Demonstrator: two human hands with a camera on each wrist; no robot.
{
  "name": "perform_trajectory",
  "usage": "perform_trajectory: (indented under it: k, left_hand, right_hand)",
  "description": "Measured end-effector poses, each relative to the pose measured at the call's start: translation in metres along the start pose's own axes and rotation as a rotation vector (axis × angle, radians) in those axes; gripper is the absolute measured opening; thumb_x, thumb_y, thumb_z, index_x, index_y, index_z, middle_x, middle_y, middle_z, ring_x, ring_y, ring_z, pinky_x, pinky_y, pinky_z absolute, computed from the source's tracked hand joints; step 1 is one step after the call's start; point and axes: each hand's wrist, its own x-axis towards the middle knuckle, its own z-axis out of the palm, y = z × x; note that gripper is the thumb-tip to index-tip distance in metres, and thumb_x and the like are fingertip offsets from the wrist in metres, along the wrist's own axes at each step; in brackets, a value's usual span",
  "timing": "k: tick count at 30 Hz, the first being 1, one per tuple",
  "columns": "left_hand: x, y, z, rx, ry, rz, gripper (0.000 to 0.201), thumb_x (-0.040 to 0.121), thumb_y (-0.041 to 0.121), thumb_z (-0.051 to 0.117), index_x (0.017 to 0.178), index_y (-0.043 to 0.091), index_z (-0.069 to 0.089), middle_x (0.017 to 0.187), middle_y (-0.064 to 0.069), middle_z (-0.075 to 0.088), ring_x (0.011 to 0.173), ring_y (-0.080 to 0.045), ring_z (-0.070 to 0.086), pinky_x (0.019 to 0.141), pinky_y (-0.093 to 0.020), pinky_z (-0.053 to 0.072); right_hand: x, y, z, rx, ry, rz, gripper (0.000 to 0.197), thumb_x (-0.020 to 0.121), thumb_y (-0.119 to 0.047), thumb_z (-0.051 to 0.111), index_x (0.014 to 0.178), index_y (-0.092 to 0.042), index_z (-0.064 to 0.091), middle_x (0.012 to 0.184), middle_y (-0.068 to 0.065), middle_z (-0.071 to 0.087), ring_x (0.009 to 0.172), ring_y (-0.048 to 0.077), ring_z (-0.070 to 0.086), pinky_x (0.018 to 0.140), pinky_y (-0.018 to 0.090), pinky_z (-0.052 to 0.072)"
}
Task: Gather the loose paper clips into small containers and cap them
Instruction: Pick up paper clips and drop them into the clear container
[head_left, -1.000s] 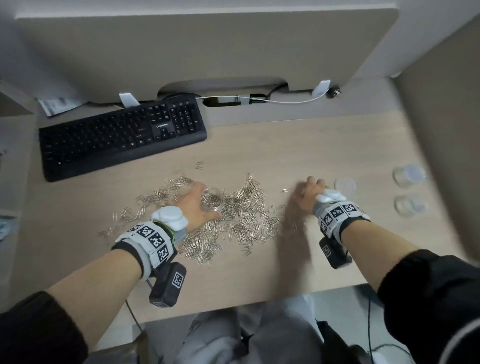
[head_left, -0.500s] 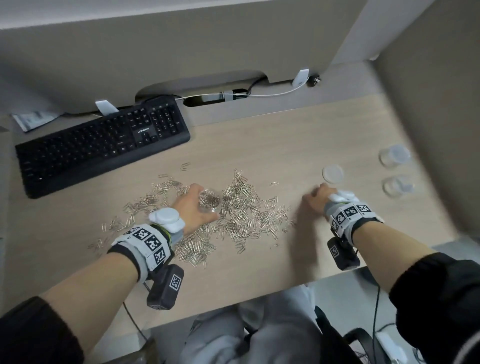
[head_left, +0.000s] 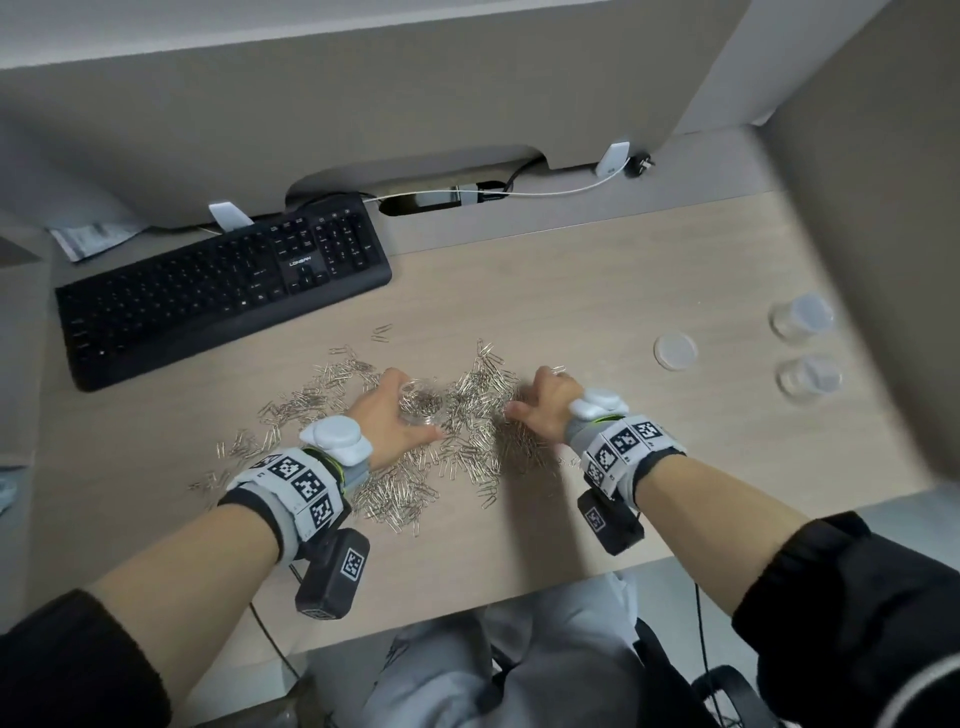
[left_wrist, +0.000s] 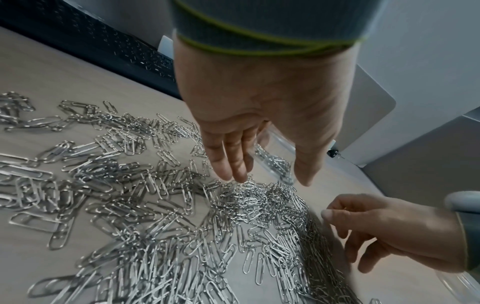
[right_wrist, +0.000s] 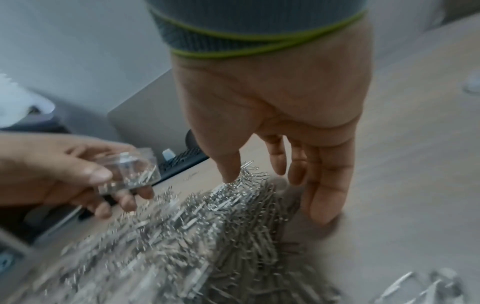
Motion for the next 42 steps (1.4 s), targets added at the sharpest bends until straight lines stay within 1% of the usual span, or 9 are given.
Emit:
perform_trajectory:
  k: [4,10,14,19,25,28,32,38,42]
  left_hand:
    - [-0.006,-0.009,0.000,-0.012,0.000,0.026,0.056,0.078,0.039,0.079,0.120,0.027,0.043,0.104,0.010,0.065,0.056,0.004,0.061,0.050,-0.026,0.051]
    - [-0.012,-0.021,-0.001,-0.062,0.024,0.009,0.055,0.078,0.038,0.079,0.119,0.032,0.043,0.105,0.018,0.059,0.084,-0.010,0.069,0.072,-0.036,0.059]
    - [-0.012,-0.026,0.001,-0.091,0.035,-0.024,0.054,0.076,0.040,0.080,0.113,0.039,0.042,0.106,0.017,0.064,0.082,-0.015,0.071,0.074,-0.041,0.059]
    - [-0.018,-0.020,0.000,-0.059,0.077,-0.043,0.054,0.083,0.035,0.076,0.119,0.028,0.036,0.088,0.024,0.049,0.062,0.010,0.056,0.045,-0.005,0.038]
    - [-0.016,-0.017,0.009,-0.032,0.089,-0.104,0.073,0.079,0.043,0.076,0.136,0.022,0.036,0.086,0.010,0.066,0.062,-0.002,0.063,0.058,-0.024,0.053]
    - [-0.015,-0.009,0.015,-0.033,0.096,-0.145,0.078,0.078,0.042,0.078,0.138,0.020,0.034,0.092,0.004,0.068,0.077,-0.011,0.068,0.072,-0.026,0.050]
    - [-0.010,0.008,0.023,-0.089,0.076,-0.163,0.082,0.080,0.032,0.079,0.143,0.015,0.029,0.086,0.003,0.062,0.059,-0.007,0.057,0.048,-0.019,0.044]
    - [0.001,0.040,0.031,-0.108,0.179,-0.135,0.082,0.071,0.042,0.082,0.138,0.022,0.039,0.100,0.003,0.062,0.071,-0.010,0.060,0.058,-0.026,0.049]
    - [0.005,0.060,0.036,-0.065,0.230,-0.159,0.080,0.069,0.052,0.077,0.134,0.025,0.040,0.110,0.002,0.062,0.084,-0.018,0.063,0.074,-0.036,0.056]
  right_hand:
    - [-0.002,0.000,0.000,-0.175,0.067,-0.004,0.079,0.077,-0.070,0.061,0.127,-0.014,0.038,0.120,0.010,0.043,0.098,0.033,0.061,0.081,0.042,0.052]
    - [0.005,-0.061,0.016,-0.377,0.095,-0.197,0.092,0.072,-0.069,0.067,0.135,-0.013,0.031,0.127,0.011,0.039,0.107,0.029,0.054,0.073,0.036,0.042]
    - [0.014,-0.082,0.023,-0.468,0.042,-0.316,0.062,0.091,-0.030,0.063,0.142,-0.015,0.030,0.137,0.015,0.034,0.120,0.036,0.049,0.090,0.040,0.048]
    - [0.015,-0.074,0.014,-0.465,-0.057,-0.404,0.057,0.087,0.002,0.052,0.140,-0.008,0.034,0.133,0.018,0.039,0.105,0.037,0.058,0.078,0.041,0.054]
    - [0.023,-0.060,-0.019,-0.225,-0.140,-0.385,0.034,0.093,-0.005,0.052,0.127,-0.004,0.054,0.124,0.015,0.059,0.109,0.030,0.062,0.087,0.032,0.051]
    - [0.019,-0.054,-0.031,0.067,-0.129,-0.312,0.015,0.093,-0.005,0.055,0.105,-0.007,0.064,0.096,0.012,0.069,0.072,0.027,0.073,0.063,0.036,0.060]
    - [0.011,-0.055,-0.057,0.253,-0.171,-0.368,0.012,0.091,-0.001,0.053,0.096,-0.010,0.060,0.059,0.004,0.064,0.040,0.017,0.063,0.049,0.036,0.057]
    - [-0.010,-0.071,-0.097,0.248,-0.218,-0.567,0.012,0.089,0.000,0.052,0.091,-0.011,0.056,0.059,0.004,0.056,0.042,0.027,0.057,0.050,0.044,0.054]
    - [-0.016,-0.075,-0.107,0.149,-0.221,-0.688,0.008,0.090,-0.003,0.054,0.093,-0.011,0.056,0.067,0.002,0.057,0.053,0.031,0.061,0.049,0.034,0.051]
